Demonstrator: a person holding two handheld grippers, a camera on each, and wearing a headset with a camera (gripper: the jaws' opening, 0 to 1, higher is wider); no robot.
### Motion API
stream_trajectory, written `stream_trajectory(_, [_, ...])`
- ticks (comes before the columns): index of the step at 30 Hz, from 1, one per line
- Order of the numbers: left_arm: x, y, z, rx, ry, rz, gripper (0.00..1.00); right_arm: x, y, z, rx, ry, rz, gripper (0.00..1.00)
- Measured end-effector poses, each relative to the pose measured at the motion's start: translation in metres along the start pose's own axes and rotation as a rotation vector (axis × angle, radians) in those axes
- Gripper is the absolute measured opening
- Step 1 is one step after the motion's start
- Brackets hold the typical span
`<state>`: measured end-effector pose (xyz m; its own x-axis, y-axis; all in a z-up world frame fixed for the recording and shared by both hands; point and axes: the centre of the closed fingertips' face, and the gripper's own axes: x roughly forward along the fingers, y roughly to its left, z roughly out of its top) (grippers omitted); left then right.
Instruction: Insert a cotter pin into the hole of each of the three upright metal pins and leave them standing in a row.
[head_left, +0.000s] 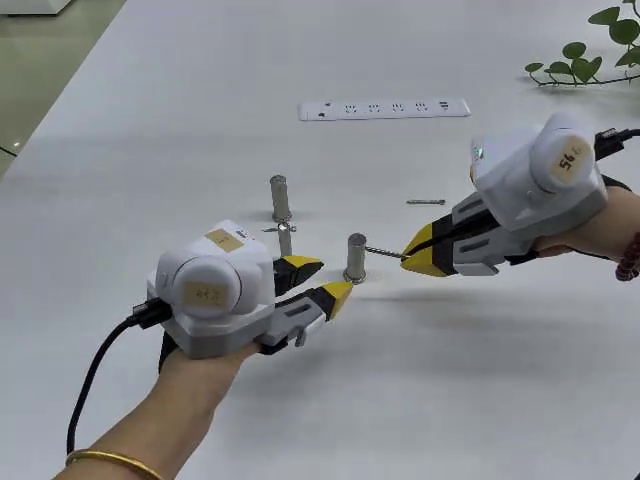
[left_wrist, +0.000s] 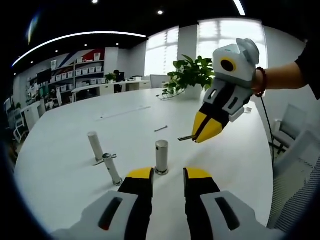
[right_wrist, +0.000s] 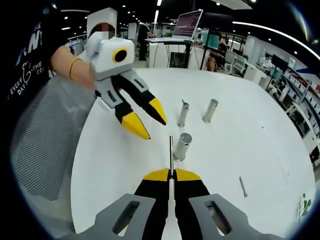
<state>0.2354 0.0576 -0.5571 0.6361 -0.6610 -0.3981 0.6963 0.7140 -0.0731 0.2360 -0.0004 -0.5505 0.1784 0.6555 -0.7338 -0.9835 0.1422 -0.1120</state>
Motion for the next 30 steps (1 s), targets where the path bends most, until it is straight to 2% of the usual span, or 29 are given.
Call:
stream_trajectory(11, [0.024, 0.006, -0.001, -0.014, 0.003, 0.041, 0.24, 0.006, -0.013, -0.012, -0.008, 0.040, 0.003, 0.00])
stream_trajectory(16, [0.033, 0.007, -0.003, -0.012, 0.028, 0.054, 0.23, 0.009, -0.018, -0.015, -0.017, 0.054, 0.007, 0.00])
stream_trajectory(30, [0.056, 0.010, -0.002, 0.000, 0.047, 0.043, 0.19, 0.015, -0.024, -0.017, -0.036, 0.064, 0.031, 0.00])
